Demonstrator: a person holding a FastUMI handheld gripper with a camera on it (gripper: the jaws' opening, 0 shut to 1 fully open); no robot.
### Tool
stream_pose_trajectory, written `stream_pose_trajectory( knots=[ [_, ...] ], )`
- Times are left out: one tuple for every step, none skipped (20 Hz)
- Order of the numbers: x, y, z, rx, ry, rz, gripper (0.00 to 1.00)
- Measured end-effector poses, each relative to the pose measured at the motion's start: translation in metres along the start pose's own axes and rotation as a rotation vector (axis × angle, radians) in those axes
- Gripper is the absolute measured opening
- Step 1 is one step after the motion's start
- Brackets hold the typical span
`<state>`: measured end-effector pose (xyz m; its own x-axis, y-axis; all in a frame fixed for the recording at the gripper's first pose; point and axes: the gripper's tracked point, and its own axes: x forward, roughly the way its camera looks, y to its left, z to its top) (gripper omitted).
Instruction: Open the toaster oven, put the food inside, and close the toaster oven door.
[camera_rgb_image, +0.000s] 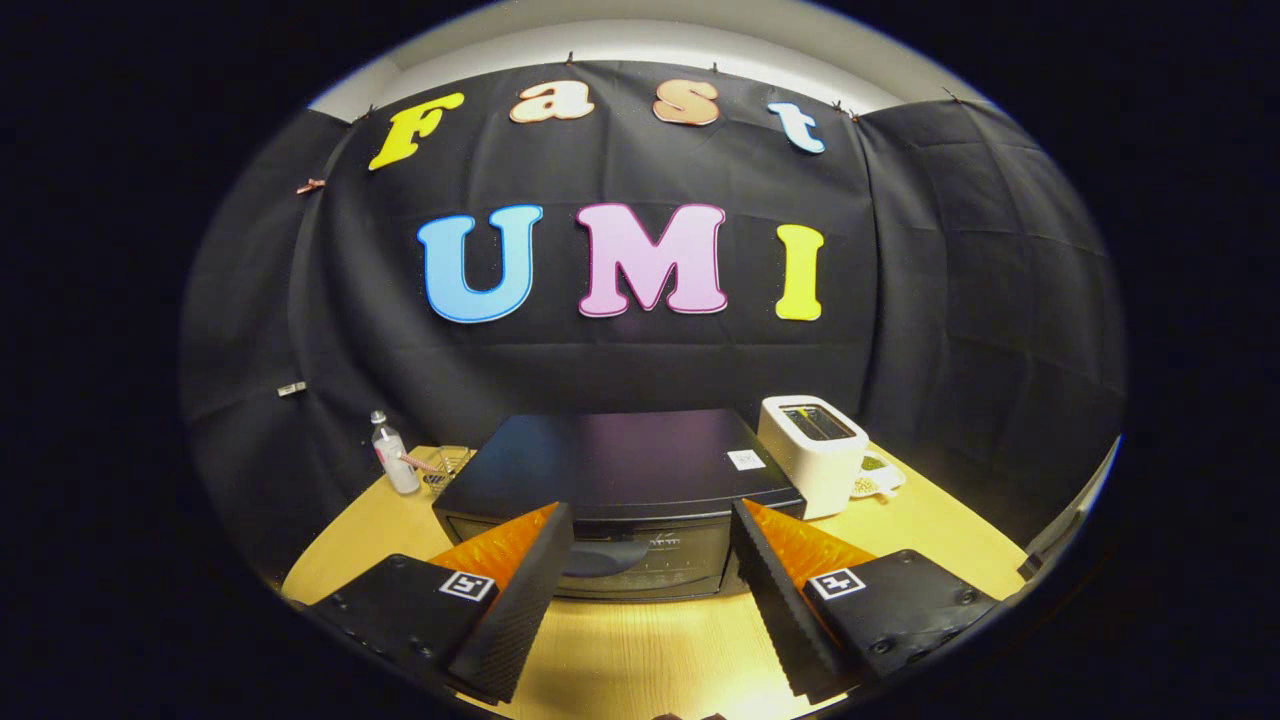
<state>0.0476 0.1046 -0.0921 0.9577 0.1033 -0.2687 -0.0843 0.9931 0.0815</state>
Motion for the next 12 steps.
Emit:
stream_pose_trajectory(
  knots=[
    [0.006, 0.006, -0.004, -0.007, 0.011, 0.004, 0.98],
    [0.013, 0.011, -0.009, -0.01, 0.023, 0.009, 0.98],
    [0.02, 0.016, -0.012, -0.012, 0.032, 0.01, 0.98],
    [0.025, 0.02, -0.016, -0.012, 0.042, 0.01, 0.98],
    [0.031, 0.025, -0.019, -0.012, 0.052, 0.011, 0.98],
    [0.036, 0.029, -0.023, -0.013, 0.063, 0.009, 0.98],
    [0.042, 0.031, -0.028, -0.015, 0.076, 0.004, 0.98],
    [0.046, 0.034, -0.033, -0.015, 0.092, 0.004, 0.98],
    [0.05, 0.037, -0.038, -0.016, 0.108, 0.005, 0.98],
    [0.055, 0.038, -0.044, -0.02, 0.124, 0.001, 0.98],
    [0.058, 0.038, -0.049, -0.023, 0.142, -0.004, 0.98],
    [0.06, 0.04, -0.053, -0.013, 0.158, -0.002, 0.98]
  ],
)
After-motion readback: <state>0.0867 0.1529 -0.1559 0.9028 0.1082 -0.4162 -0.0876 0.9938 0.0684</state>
